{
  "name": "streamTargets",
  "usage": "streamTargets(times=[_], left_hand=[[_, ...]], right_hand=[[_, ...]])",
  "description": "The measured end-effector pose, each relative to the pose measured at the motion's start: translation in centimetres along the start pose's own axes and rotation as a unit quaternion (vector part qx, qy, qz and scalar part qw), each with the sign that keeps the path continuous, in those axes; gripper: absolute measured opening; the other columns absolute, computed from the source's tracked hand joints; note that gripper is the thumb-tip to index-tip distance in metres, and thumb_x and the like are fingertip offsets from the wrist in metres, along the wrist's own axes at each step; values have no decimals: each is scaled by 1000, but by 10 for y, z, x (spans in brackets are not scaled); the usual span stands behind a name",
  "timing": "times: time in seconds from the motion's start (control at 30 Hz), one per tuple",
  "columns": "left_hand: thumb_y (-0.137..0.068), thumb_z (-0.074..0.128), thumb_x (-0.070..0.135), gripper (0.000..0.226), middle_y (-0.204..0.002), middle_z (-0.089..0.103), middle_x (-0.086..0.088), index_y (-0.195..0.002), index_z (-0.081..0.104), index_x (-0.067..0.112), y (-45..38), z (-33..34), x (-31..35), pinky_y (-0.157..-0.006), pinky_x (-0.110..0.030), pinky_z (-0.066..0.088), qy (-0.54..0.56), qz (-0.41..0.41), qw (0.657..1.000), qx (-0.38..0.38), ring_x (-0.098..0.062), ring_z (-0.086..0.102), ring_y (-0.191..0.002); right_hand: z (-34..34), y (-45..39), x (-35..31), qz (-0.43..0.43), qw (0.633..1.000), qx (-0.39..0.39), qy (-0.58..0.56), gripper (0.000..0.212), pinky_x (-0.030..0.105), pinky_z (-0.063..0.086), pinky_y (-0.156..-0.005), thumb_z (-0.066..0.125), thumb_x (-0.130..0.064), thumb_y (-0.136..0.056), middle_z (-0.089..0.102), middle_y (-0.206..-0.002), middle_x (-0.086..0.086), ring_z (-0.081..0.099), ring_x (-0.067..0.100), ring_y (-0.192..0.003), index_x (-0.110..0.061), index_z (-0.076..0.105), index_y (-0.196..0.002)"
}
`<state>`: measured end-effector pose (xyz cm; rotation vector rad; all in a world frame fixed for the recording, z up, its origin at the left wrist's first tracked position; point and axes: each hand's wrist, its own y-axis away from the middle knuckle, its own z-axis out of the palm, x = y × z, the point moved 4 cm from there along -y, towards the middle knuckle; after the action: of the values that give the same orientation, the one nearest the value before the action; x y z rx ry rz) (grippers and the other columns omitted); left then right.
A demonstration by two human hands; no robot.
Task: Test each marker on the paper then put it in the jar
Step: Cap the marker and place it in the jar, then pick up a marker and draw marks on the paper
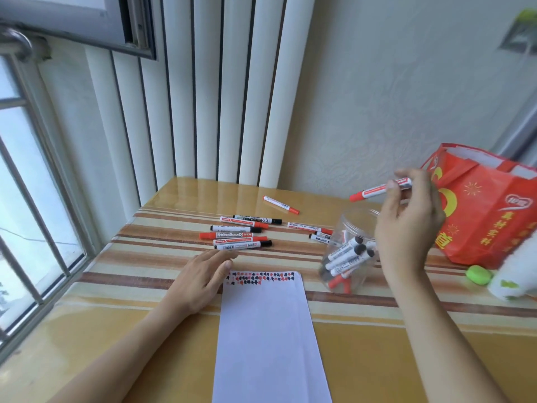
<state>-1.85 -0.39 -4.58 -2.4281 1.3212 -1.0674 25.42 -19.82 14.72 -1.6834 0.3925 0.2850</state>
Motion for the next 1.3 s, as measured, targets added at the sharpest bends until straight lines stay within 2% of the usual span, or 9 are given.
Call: streamTargets(times=[0.23, 0.37, 0.47, 0.53, 0.63, 0.8, 0.9, 1.07, 1.3], left_hand=[[-106, 23, 58, 48, -108, 64, 17, -119, 61, 31, 1, 3, -3, -79, -25, 45, -15, -16, 1000, -3, -4, 59, -99], [-106, 23, 59, 50, -107, 64, 16, -117, 62, 29, 1, 3, -2, -79, -28, 45, -19, -23, 1000, -2, -6, 59, -99], [-105, 23, 59, 53, -110, 67, 12, -119, 63, 27, 1, 3, -2, -82, -30, 47, -25, -24, 999, -5, -7, 59, -100], [-105, 23, 59, 53, -109, 67, 11, -119, 64, 26, 1, 4, -2, -81, -32, 47, -27, -25, 999, -7, -9, 59, -100], [-105, 23, 58, 53, -107, 67, 11, -117, 63, 26, 0, 4, -2, -79, -31, 47, -33, -18, 999, -5, -9, 58, -97], [-103, 26, 55, 47, -101, 63, 14, -113, 63, 26, -1, 5, -2, -70, -20, 37, -39, -14, 999, 3, -6, 55, -90], [-101, 29, 53, 45, -101, 62, 15, -111, 65, 28, -4, 5, -5, -69, -16, 36, -38, -25, 999, 0, -4, 54, -88], [-99, 34, 50, 39, -100, 59, 19, -107, 67, 30, -6, 4, -8, -70, -9, 34, -21, -31, 999, -2, -1, 53, -87], [-97, 42, 39, 29, -97, 59, 18, -106, 68, 30, -8, 5, -15, -73, -21, 43, 16, -50, 999, 5, -1, 55, -87]], right_hand=[[31, 20, 30, 82, 964, -236, 92, 12, 32, 43, -65, 57, -15, -103, 75, -89, 13, 67, 36, -82, -13, 68, -101], [42, 30, 26, 74, 910, -362, 190, 41, 37, 31, -80, 37, -28, -110, 64, -80, 7, 63, 36, -94, -15, 63, -81], [46, 33, 19, 52, 869, -421, 253, 76, 38, 26, -85, 18, -50, -111, 57, -66, 1, 59, 28, -82, -11, 59, -60], [48, 33, 20, 44, 856, -442, 265, 79, 39, 28, -85, 16, -55, -109, 58, -65, 1, 59, 28, -80, -12, 59, -59], [47, 32, 19, 46, 873, -414, 253, 66, 40, 34, -86, 26, -52, -109, 62, -74, 0, 62, 29, -88, -14, 63, -71], [42, 45, -21, -96, 972, -163, 139, 16, 42, 45, -79, 53, -17, -98, 65, -95, 9, 57, 30, -90, -7, 65, -94], [75, 71, -42, -104, 964, -242, 14, 12, 34, 43, -71, 56, -1, -95, 67, -92, 7, 60, 27, -85, -7, 66, -95], [148, 138, -33, -26, 870, -492, 20, 32, 39, 55, -89, 51, 0, -101, 72, -121, 2, 66, 22, -109, -17, 68, -122], [183, 182, -19, -88, 857, -503, 70, 43, 37, 49, -103, 58, 5, -94, 66, -133, 4, 55, 25, -125, -11, 63, -134]])
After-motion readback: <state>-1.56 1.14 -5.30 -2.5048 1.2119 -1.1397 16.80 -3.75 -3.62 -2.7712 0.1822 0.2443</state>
